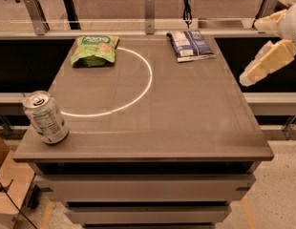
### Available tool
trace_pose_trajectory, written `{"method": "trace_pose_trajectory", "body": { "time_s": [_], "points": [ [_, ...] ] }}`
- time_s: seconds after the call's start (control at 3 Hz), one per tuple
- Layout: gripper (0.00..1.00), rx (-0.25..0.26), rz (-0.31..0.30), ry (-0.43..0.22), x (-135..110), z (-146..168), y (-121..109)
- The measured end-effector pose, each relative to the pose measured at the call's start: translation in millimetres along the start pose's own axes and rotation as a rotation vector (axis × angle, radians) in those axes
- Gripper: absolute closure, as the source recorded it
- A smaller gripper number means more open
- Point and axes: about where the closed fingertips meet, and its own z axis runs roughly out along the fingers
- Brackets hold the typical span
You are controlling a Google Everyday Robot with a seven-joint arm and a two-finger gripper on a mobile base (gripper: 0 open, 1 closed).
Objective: Pick blue chip bag
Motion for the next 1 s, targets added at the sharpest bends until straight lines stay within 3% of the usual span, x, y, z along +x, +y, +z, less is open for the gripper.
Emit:
{"method": "trace_pose_trajectory", "body": {
  "time_s": [0.67,1.0],
  "points": [
    [0.0,-0.008,0.033,-0.038,0,12,-7],
    [0.0,0.003,0.098,-0.125,1,36,-16]
  ]
}}
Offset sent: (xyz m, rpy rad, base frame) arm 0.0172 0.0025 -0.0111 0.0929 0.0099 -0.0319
